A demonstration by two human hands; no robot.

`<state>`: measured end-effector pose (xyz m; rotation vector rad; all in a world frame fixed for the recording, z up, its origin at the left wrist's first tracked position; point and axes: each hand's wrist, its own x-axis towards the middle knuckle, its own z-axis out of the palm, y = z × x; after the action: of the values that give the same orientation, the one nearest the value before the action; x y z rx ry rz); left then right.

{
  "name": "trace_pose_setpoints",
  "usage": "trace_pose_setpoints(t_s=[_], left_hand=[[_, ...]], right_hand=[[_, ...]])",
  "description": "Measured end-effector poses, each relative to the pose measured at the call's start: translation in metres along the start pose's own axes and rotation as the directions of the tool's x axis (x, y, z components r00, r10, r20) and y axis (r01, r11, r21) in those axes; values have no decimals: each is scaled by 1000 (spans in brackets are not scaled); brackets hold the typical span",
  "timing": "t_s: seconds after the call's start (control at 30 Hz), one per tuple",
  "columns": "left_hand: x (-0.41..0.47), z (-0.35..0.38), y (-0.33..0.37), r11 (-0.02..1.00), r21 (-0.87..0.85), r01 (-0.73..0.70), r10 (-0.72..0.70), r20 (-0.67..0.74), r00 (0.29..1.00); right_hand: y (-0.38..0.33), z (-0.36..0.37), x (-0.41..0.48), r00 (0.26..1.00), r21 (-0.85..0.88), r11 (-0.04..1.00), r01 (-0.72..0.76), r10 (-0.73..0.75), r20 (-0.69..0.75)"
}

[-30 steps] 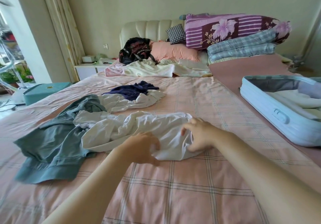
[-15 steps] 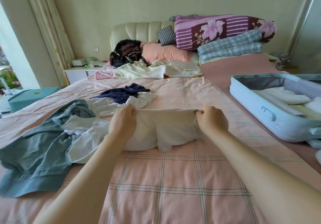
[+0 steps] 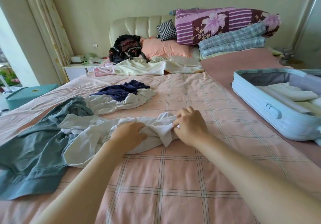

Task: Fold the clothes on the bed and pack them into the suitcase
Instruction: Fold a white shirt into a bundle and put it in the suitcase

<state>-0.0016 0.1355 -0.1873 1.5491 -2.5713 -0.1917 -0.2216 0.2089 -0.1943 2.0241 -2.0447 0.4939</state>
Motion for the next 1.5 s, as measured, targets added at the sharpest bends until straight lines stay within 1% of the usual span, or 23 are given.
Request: trace_pose_setpoints(t_s=[0.1,0.17,0.23,0.27,0.3,0.37,0.43,0.5,0.53,0.6,0.63,0.67,0.7,0.73,0.8,0.87,0.93,1.0,1.07,1.2,1.27,1.37,1.5], left_hand=[[-3,-9,4,997,74,-14,17,-44,999],[-4,-15,14,991,76,-109,117,-110,987],[-3,-23,30,985,-62,-159,148,-147,978],[-1,-26,38,977,-146,-158,133,-169,977],[2,-26,42,967,-211,-143,101,-195,976],[10,-30,44,971,-231,-52,-13,-272,962],[16,-40,34,975,-210,75,-144,-335,931],[25,-56,16,917,-358,178,-300,-322,898],[34,-64,4,846,-494,202,-373,-276,886],[49,-79,-20,599,-776,197,-485,-156,860],[56,-85,-32,477,-860,179,-532,-121,838],[63,-89,-42,425,-889,173,-565,-111,818],[67,-90,-50,430,-882,193,-575,-103,812],[73,-88,-56,507,-825,251,-572,-104,814],[77,-79,-60,726,-590,354,-528,-148,837],[76,-65,-58,838,-424,342,-431,-131,893],[71,-51,-56,932,-264,247,-262,-21,965],[61,-35,-59,978,-21,210,-202,190,961],[51,-20,-59,978,75,192,-206,270,941],[43,-11,-56,996,-10,88,-85,168,982],[39,-19,-47,993,-115,39,-18,172,985],[25,-30,-7,976,-191,-102,151,267,952],[6,-22,62,943,-283,-176,274,358,893]], right_hand=[[-4,-20,10,959,238,942,-236,265,-98],[-6,-28,18,927,498,817,-289,369,-67],[-10,-31,24,948,747,637,-191,318,-29],[-12,-31,26,959,817,560,-137,281,-31],[-15,-32,28,970,861,500,-96,239,-31],[-20,-31,31,988,896,442,-54,155,-17],[-23,-28,35,995,896,441,-52,97,10],[-23,-25,40,995,858,508,-75,96,30],[-21,-23,44,994,829,553,-88,105,35],[-19,-19,54,991,758,641,-121,118,59],[-18,-18,60,989,721,678,-143,123,79],[-17,-16,66,986,681,713,-168,130,107],[-17,-14,71,982,642,744,-187,131,134],[-17,-10,76,976,599,772,-210,131,173],[-19,-1,81,953,525,808,-269,142,269],[-23,12,83,920,458,826,-329,171,353],[-26,27,84,898,373,868,-329,165,408],[-29,42,83,894,295,913,-283,139,425],[-30,57,80,920,308,922,-235,108,378],[-28,61,74,956,510,835,-207,63,286],[-19,46,67,961,545,814,-201,55,272],[10,18,51,962,424,889,-175,62,266],[55,-28,17,939,136,952,-275,235,253]])
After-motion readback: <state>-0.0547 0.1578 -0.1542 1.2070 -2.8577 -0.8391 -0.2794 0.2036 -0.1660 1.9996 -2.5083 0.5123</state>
